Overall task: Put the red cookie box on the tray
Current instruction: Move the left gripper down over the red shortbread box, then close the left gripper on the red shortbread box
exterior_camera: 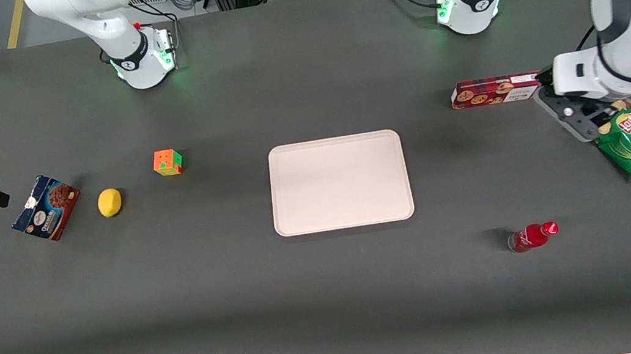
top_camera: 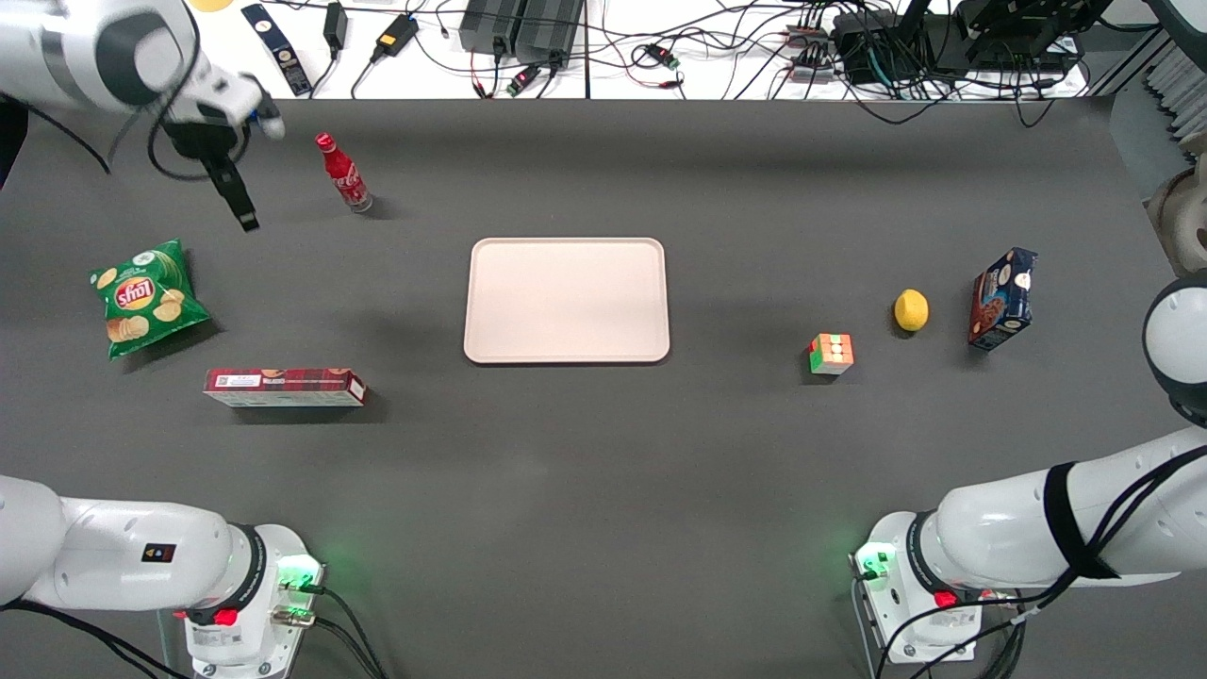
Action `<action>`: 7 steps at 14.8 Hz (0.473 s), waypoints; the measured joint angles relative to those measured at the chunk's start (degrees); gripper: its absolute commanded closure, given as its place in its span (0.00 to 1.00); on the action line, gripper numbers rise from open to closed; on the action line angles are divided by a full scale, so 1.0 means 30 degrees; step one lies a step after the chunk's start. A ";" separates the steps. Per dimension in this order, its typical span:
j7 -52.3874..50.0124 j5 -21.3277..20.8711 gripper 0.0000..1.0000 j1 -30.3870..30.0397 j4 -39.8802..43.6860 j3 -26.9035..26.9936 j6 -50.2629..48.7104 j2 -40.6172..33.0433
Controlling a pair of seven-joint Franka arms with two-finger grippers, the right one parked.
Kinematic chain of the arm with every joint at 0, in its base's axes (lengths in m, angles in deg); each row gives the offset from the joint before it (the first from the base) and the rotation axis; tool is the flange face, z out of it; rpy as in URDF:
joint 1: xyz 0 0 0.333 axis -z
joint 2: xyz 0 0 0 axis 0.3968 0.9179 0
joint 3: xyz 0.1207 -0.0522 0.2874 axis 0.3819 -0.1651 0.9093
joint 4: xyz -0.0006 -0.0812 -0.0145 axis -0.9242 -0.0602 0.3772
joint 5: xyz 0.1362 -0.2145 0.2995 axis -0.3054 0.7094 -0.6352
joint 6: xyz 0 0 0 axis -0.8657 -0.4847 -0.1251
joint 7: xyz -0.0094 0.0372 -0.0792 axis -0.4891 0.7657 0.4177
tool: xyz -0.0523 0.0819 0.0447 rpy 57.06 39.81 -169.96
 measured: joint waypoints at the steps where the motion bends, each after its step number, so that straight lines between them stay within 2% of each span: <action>1: 0.1004 -0.0027 0.00 -0.0005 -0.1475 0.0014 0.1541 -0.0400; 4: 0.3846 -0.0072 0.00 -0.0156 -0.5201 0.0202 0.4750 -0.1333; 7: 0.7115 -0.0066 0.00 -0.0472 -0.7499 0.0837 0.6642 -0.1665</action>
